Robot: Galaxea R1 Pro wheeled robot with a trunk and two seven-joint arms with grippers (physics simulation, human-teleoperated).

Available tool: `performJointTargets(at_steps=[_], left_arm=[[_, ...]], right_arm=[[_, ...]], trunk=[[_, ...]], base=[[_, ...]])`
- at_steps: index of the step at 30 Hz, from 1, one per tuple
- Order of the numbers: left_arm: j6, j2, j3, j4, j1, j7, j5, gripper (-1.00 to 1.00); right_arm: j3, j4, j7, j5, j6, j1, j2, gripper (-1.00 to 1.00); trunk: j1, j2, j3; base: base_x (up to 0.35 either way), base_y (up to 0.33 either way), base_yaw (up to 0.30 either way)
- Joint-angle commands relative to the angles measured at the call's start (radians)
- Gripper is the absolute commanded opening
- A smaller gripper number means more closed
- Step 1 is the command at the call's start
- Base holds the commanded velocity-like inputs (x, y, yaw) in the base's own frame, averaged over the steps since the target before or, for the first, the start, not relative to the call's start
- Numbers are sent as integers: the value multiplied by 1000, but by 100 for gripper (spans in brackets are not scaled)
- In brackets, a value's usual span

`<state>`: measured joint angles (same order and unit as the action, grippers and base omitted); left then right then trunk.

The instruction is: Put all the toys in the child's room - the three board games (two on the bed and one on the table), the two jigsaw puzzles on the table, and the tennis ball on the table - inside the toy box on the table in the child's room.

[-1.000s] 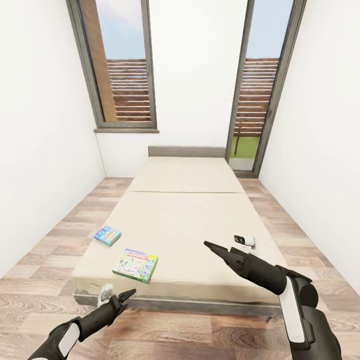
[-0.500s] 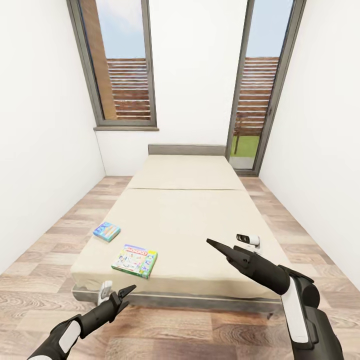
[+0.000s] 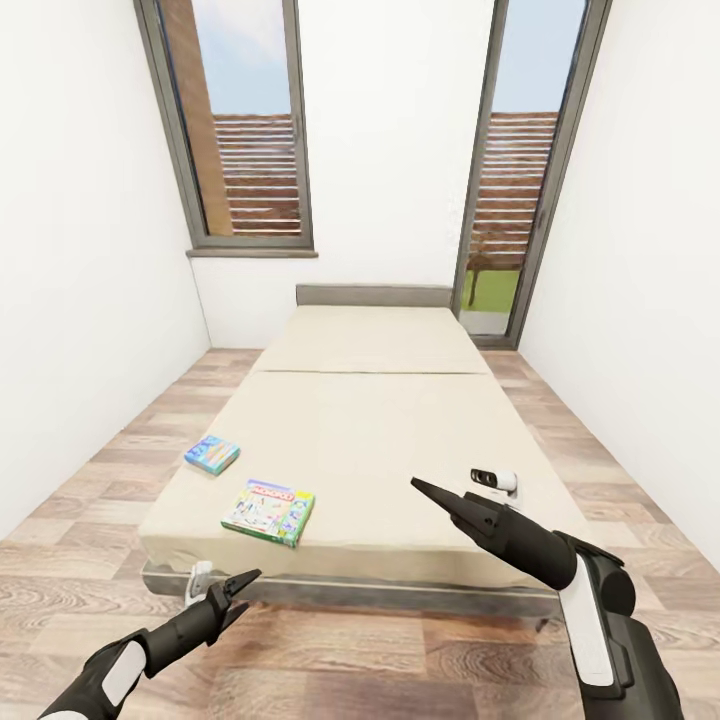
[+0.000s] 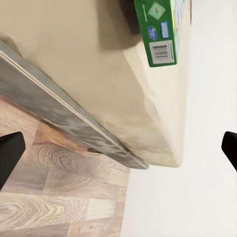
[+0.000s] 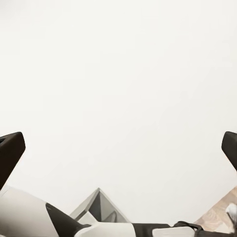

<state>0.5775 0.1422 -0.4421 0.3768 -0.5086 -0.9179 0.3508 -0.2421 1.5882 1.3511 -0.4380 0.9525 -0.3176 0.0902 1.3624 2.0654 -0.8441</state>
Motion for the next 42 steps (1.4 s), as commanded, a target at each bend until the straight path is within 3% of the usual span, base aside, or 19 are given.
performJointTargets(at_steps=[1,6,13,22,31,38,42], left_arm=[[9,8,-3,-1,-1,-10,3,100],[10,20,-3,-2,-1,-28,2,100],[13,24,-3,-1,-1,-28,1,100],[9,22,-4,6,-1,-37,1,100],[11,21,-2,8,-1,-174,-1,100],[11,22,0,8,-1,-202,-1,100],[11,20,0,10,-1,-211,-1,100]], right_arm=[[1,-7,1,1,4,0,2,100],[15,-24,1,5,-4,0,4,100],[66,-31,-17,13,-9,-1,5,100],[77,-31,-39,15,-11,-1,4,100],[79,-31,-48,13,-23,-1,4,100],[77,-31,-50,11,-45,-1,2,100],[78,-31,-50,11,-48,-1,3,100]], trunk=[[4,8,-4],[23,43,-20],[50,92,-42],[84,155,-70],[119,218,-98],[146,267,-120],[146,267,-120]], base=[[0,0,0],[0,0,0],[0,0,0],[0,0,0],[0,0,0],[0,0,0],[0,0,0]])
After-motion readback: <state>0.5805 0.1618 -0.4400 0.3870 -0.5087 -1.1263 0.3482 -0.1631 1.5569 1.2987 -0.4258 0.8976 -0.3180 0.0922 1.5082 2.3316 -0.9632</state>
